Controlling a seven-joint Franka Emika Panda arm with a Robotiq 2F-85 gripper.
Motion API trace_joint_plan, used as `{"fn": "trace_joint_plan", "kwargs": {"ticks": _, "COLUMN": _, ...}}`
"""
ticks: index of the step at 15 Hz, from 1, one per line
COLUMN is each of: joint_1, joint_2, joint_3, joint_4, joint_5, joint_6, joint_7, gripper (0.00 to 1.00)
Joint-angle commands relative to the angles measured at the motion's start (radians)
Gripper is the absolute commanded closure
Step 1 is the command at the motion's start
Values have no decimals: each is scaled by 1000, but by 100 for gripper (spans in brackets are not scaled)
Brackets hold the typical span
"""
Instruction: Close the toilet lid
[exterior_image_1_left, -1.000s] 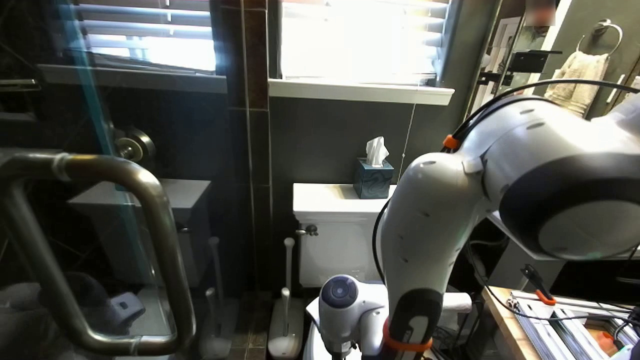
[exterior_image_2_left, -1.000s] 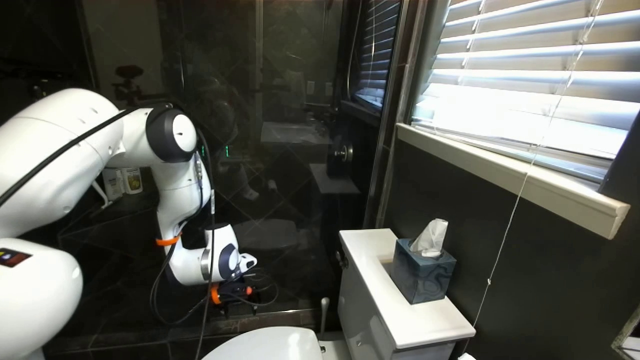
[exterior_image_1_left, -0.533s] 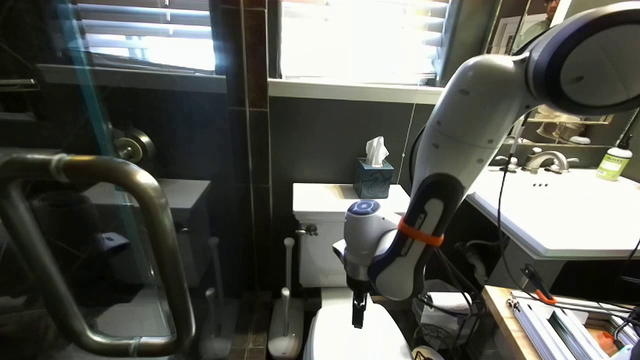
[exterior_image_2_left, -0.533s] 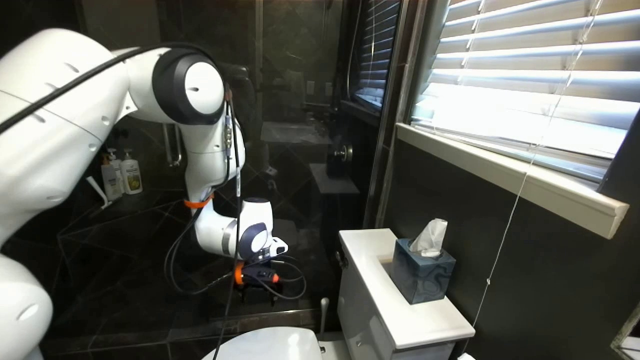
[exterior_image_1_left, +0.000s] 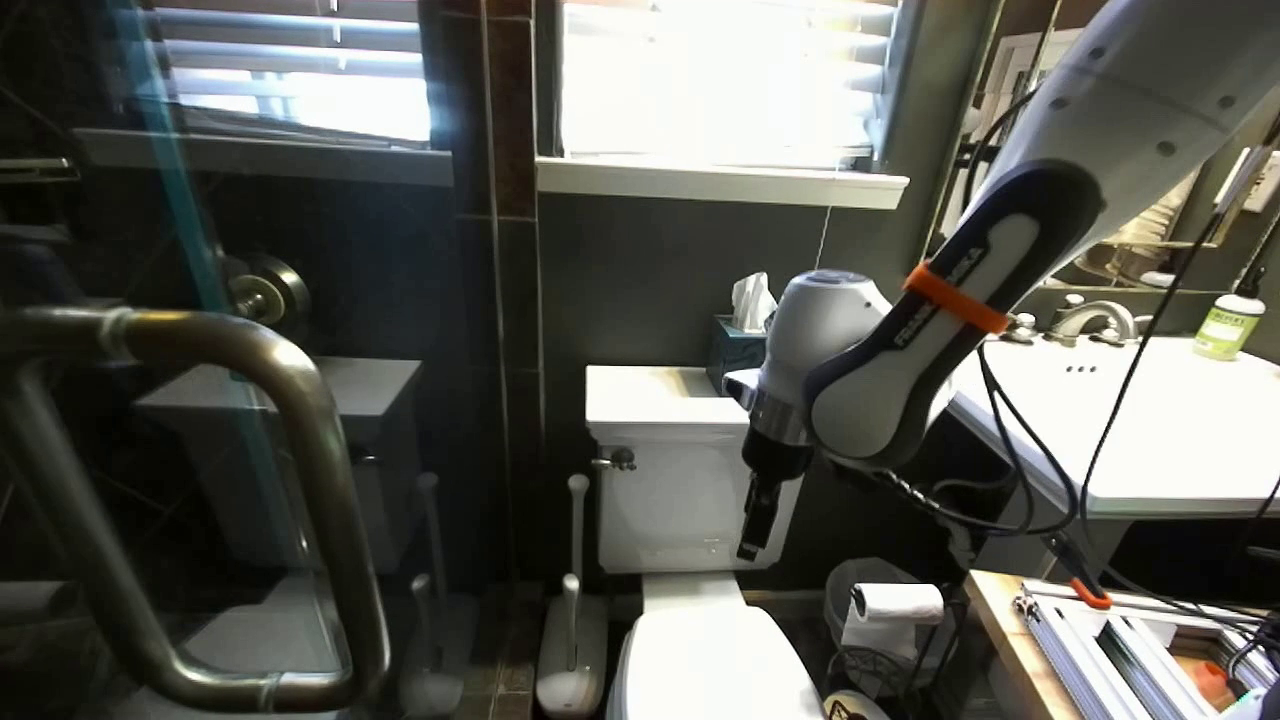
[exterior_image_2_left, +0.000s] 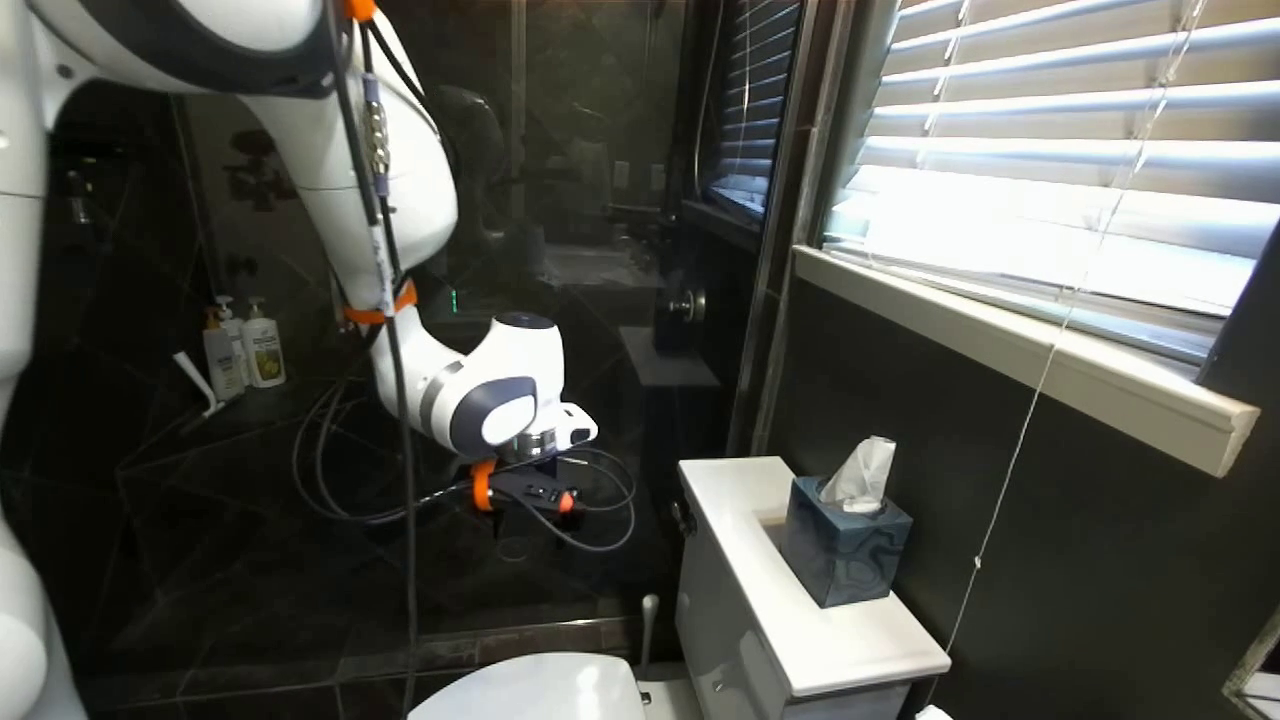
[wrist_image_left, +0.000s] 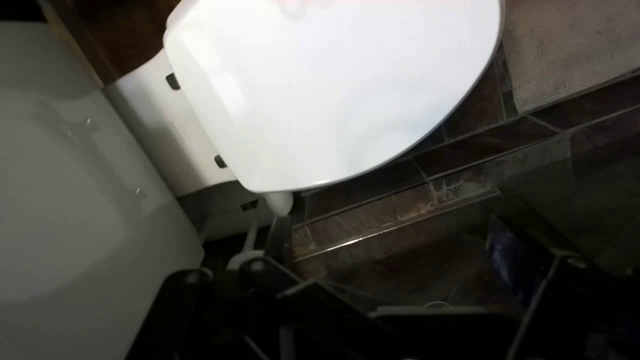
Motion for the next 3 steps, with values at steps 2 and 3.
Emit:
{"fn": "trace_joint_plan", "kwargs": {"ticks": 2, "joint_1": 67, "joint_2": -88, "joint_3": -64, "joint_4": -50, "joint_5": 30, "joint_6": -15, "joint_7": -82, "gripper": 0}}
{"fn": "trace_joint_plan", "kwargs": {"ticks": 3, "joint_1": 73, "joint_2": -112, "joint_3": -70, "joint_4": -67, "joint_5": 29, "joint_6": -17, "joint_7": -91, "gripper": 0}}
